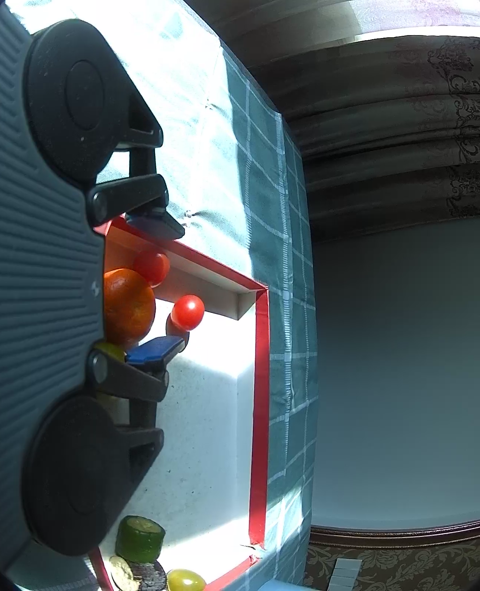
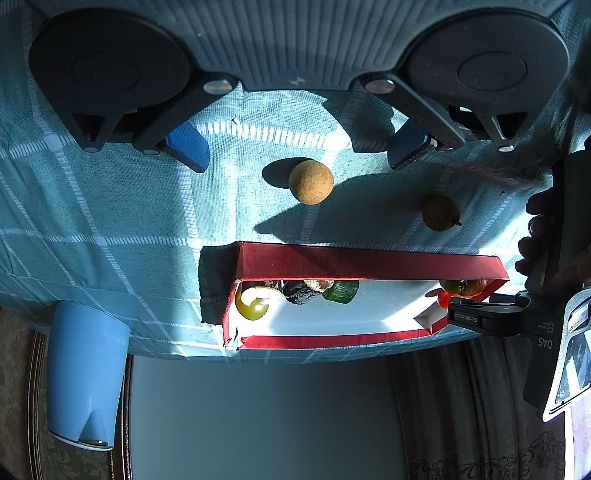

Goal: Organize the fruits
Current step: 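Carry the cherry tomato into the red box and open the left tool, then reach the right tool to the round brown fruit and close on it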

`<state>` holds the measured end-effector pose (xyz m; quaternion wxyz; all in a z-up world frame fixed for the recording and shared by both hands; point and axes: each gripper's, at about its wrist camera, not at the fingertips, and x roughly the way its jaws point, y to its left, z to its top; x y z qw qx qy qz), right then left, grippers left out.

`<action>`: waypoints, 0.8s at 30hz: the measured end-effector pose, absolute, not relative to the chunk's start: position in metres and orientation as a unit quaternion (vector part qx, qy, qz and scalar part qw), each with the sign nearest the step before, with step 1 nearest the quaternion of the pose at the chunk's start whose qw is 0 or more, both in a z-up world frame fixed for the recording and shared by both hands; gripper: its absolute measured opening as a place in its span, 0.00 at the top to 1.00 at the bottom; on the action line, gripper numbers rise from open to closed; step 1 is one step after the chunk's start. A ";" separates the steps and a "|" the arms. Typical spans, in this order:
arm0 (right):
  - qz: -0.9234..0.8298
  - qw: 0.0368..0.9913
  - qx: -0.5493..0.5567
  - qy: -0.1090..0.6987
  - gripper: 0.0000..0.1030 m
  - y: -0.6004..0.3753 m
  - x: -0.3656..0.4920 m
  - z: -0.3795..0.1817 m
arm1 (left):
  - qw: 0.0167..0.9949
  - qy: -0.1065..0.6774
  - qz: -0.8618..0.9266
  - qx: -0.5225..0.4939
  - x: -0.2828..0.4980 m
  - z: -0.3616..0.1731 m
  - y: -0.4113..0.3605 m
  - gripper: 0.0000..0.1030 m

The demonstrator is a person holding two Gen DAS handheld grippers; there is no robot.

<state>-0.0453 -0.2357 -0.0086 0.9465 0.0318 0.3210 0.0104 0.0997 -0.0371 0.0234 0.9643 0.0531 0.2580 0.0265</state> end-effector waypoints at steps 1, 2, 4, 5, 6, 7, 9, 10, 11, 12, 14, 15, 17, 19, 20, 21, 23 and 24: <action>0.010 0.947 0.032 0.321 0.00 -0.236 -0.045 -0.009 | 0.964 0.258 0.028 0.055 0.099 0.024 -0.037 0.46; 0.011 0.947 0.032 0.321 0.00 -0.236 -0.045 -0.009 | 0.964 0.258 0.027 0.055 0.099 0.024 -0.037 0.46; 0.011 0.947 0.032 0.321 0.00 -0.236 -0.045 -0.009 | 0.965 0.256 0.024 0.051 0.096 0.026 -0.036 0.46; 0.010 0.947 0.032 0.321 0.00 -0.236 -0.045 -0.009 | 0.965 0.255 0.024 0.050 0.094 0.026 -0.036 0.46; 0.010 0.947 0.032 0.321 0.00 -0.236 -0.045 -0.009 | 0.966 0.253 0.023 0.049 0.091 0.028 -0.035 0.46; 0.010 0.947 0.032 0.321 0.00 -0.236 -0.045 -0.009 | 0.967 0.251 0.022 0.048 0.087 0.028 -0.034 0.46; 0.010 0.946 0.031 0.321 0.00 -0.236 -0.045 -0.009 | 0.968 0.246 0.020 0.047 0.079 0.030 -0.032 0.46; 0.010 0.946 0.031 0.321 0.00 -0.236 -0.046 -0.009 | 0.968 0.244 0.019 0.047 0.075 0.030 -0.031 0.46; 0.010 0.946 0.031 0.321 0.00 -0.236 -0.046 -0.009 | 0.969 0.243 0.018 0.047 0.071 0.030 -0.029 0.46; 0.010 0.946 0.031 0.321 0.00 -0.236 -0.046 -0.009 | 0.969 0.243 0.017 0.046 0.067 0.030 -0.028 0.46; 0.010 0.946 0.030 0.322 0.00 -0.236 -0.046 -0.009 | 0.968 0.246 0.014 0.046 0.057 0.030 -0.024 0.45; 0.009 0.946 0.029 0.322 0.00 -0.236 -0.046 -0.009 | 0.967 0.248 0.015 0.048 0.054 0.029 -0.022 0.41; 0.009 0.946 0.029 0.322 0.00 -0.236 -0.046 -0.008 | 0.966 0.253 0.019 0.048 0.046 0.028 -0.017 0.34; 0.009 0.946 0.029 0.322 0.00 -0.235 -0.046 -0.008 | 0.962 0.269 0.021 0.043 0.038 0.024 -0.007 0.28; 0.009 0.946 0.029 0.322 0.00 -0.235 -0.046 -0.008 | 0.960 0.275 0.020 0.040 0.036 0.023 -0.004 0.28; 0.009 0.946 0.028 0.322 0.00 -0.235 -0.046 -0.008 | 0.959 0.279 0.020 0.036 0.033 0.019 0.003 0.28; 0.010 0.946 0.028 0.322 0.00 -0.235 -0.046 -0.008 | 0.960 0.278 0.026 0.031 0.028 0.014 0.010 0.28; 0.011 0.947 0.029 0.320 0.00 -0.235 -0.046 -0.008 | 0.960 0.278 0.030 0.030 0.026 0.012 0.014 0.27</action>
